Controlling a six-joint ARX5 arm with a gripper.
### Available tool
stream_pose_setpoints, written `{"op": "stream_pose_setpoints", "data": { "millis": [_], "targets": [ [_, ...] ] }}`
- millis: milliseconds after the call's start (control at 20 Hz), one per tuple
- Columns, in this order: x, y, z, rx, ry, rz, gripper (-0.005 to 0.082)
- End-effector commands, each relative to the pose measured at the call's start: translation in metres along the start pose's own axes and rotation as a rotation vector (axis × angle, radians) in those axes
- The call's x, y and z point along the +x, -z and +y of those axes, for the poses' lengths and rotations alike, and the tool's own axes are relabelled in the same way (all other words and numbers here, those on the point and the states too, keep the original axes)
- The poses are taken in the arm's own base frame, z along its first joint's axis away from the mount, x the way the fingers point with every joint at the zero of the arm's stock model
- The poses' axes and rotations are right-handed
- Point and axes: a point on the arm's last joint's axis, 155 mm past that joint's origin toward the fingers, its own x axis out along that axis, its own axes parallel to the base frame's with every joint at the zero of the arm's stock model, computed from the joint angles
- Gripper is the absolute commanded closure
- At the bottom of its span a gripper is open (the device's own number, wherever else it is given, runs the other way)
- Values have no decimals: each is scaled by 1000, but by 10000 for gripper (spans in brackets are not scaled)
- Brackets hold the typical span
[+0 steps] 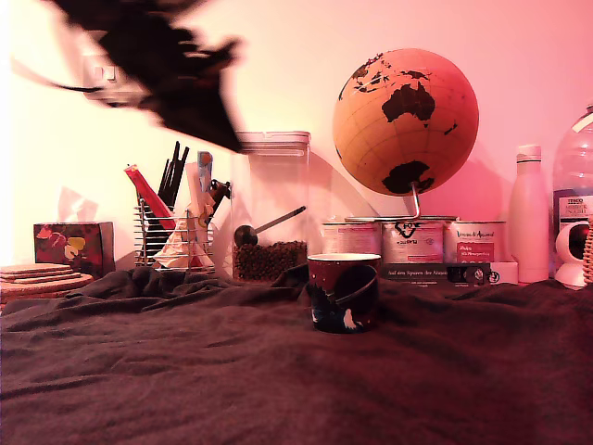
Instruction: Pick up the coffee capsules on the table and drop them inside the coffee cup
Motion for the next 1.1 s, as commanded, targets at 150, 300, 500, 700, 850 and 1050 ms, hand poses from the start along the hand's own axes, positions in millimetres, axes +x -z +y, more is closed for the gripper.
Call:
{"op": "stream_pose_setpoints", "data": {
  "millis": [150,300,500,700,850,1050],
  "targets": [
    [-19,41,37,-128,-83,-10,789],
    [-33,63,58,-215,-142,-27,789],
    [-49,85,76,-276,-207,-67,789],
    [-64,105,80,-313,-249,-99,788],
    [-77,120,80,-345,-280,-140,788],
    [-95,135,78,-354,-322,-209,788]
  ]
}}
